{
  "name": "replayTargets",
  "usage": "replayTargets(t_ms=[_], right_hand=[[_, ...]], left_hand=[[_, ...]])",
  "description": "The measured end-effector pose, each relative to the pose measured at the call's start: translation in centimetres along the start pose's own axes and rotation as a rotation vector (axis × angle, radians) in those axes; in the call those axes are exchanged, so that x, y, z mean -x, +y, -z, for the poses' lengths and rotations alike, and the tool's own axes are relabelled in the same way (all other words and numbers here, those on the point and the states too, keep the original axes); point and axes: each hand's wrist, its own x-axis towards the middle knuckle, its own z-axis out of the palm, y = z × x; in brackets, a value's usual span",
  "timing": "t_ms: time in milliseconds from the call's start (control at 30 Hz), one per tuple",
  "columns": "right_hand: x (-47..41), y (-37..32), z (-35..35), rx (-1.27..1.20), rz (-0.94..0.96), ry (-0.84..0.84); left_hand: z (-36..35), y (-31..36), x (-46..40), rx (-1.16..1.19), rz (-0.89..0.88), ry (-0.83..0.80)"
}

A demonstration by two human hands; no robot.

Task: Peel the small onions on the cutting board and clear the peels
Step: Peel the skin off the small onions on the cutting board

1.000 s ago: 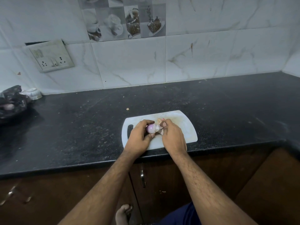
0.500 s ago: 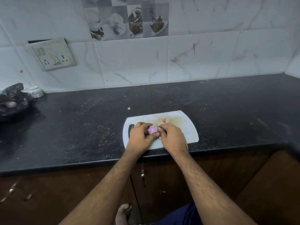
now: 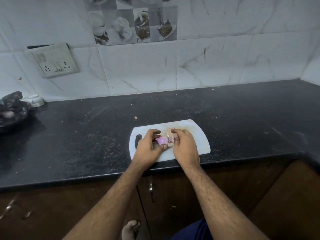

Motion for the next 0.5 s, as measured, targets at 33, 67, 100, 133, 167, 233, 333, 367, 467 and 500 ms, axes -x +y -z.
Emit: replayTargets(t_ms=[33,67,100,133,167,233,333,367,467,500], right_hand=[[0.01,0.03,-0.01,-0.010,0.026,-0.038],[0.00,0.06,-0.05,0.005,0.055,-0.089],[0.01,0.10,-0.05,0.027,0.079,-0.128],[0.02,0.10,-0.10,0.043,0.093,-0.143],[0.01,0.12,-0.19,0.051,0.101,-0.140],[0.01,0.31,-0.42,0.066,0.110,-0.135],[-0.05,0.31,-0.59,0.120,0.130,-0.186],[-0.02,0.27,-0.58,0.142,0.138,-0.196],[0.21,0.29,-0.74,0.125,0.137,-0.175],[0.27,0.32,-0.77,0.101,0.109,-0.133]], left_hand=[[0.04,-0.09,-0.03,0.010,0.006,0.001],[0.08,-0.12,-0.08,0.022,0.006,0.001],[0.09,-0.12,-0.15,0.027,0.004,0.000],[0.13,-0.13,-0.21,0.028,0.000,-0.004],[0.16,-0.18,-0.28,0.029,-0.005,-0.008],[0.13,-0.44,-0.47,0.040,-0.010,-0.016],[0.13,-0.56,-0.58,0.058,0.001,-0.021],[0.10,-0.53,-0.62,0.059,0.004,-0.024],[0.05,-0.38,-0.59,0.074,0.000,-0.036],[0.05,-0.35,-0.54,0.076,-0.001,-0.034]])
